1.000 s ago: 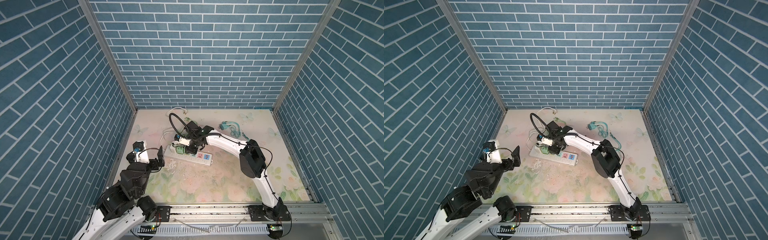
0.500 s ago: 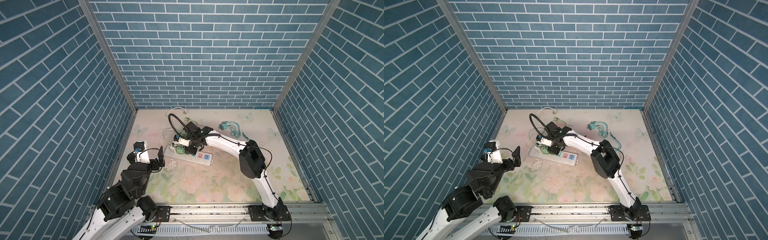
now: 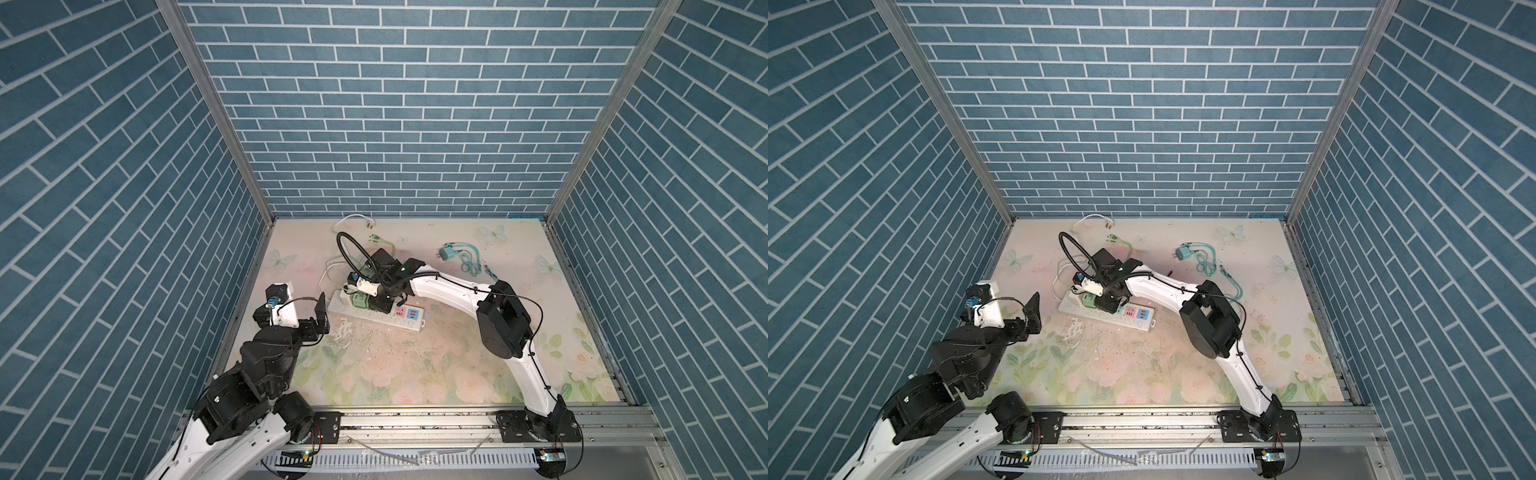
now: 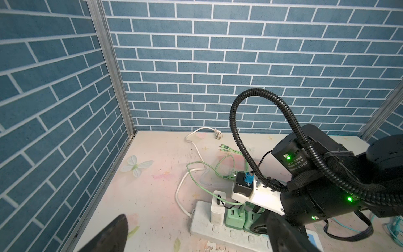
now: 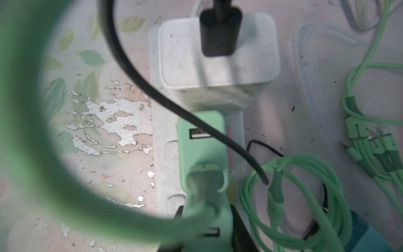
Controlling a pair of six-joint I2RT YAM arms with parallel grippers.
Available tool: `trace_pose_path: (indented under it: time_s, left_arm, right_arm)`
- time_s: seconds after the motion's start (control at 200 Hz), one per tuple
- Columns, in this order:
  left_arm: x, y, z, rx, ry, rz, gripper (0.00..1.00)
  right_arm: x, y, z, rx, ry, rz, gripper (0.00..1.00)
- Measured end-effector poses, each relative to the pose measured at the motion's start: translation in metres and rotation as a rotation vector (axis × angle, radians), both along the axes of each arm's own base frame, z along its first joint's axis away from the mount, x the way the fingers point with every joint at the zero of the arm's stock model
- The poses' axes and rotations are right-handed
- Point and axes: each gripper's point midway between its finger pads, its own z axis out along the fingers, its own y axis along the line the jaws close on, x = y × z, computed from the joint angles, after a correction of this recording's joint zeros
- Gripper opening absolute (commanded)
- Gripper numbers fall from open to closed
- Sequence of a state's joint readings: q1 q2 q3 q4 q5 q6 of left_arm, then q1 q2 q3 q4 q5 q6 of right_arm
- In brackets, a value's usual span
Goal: Insert the plug
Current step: 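Press the mint charger's prongs into the yellow socket with the right gripper, then open the right gripper and lift it off the plugged charger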
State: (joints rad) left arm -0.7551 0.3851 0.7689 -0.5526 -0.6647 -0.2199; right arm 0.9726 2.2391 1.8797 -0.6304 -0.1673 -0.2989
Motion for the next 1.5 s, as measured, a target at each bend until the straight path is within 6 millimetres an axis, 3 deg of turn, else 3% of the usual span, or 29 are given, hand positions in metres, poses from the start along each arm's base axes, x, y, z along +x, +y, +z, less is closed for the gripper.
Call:
trace_pose_path:
  time_s: [0.51,0.73,0.845,0.945,1.23,1.345,1.5]
  left_arm:
    - [-0.004,0.003,0.007,-0.027,-0.03,-0.007,1.0]
    - [-0.003,0.004,0.004,-0.014,-0.019,0.004,1.0]
    - [0.0,0.005,0.0,-0.005,-0.001,0.03,1.0]
    - [0.002,0.007,-0.005,0.001,0.017,0.054,1.0]
    - [0.006,0.007,-0.016,-0.001,0.051,0.086,1.0]
    - [0.006,0.007,-0.018,0.0,0.059,0.092,1.0]
    - [0.011,0.003,-0.025,0.02,0.089,0.095,1.0]
  right_arm:
    - [0.004,0.018,-0.007,0.018,0.015,-0.057,0.0]
    - [0.005,0.029,-0.006,0.023,0.004,-0.065,0.28]
    - [0.005,0.029,-0.005,0.025,0.003,-0.066,0.36]
    - [0.002,0.026,-0.009,0.007,0.02,-0.074,0.42]
    - [-0.001,0.022,-0.01,-0.001,0.051,-0.077,0.47]
    - [0.001,0.018,-0.002,0.014,0.073,-0.09,0.47]
    - [0.005,0.003,0.034,0.075,0.085,-0.124,0.47]
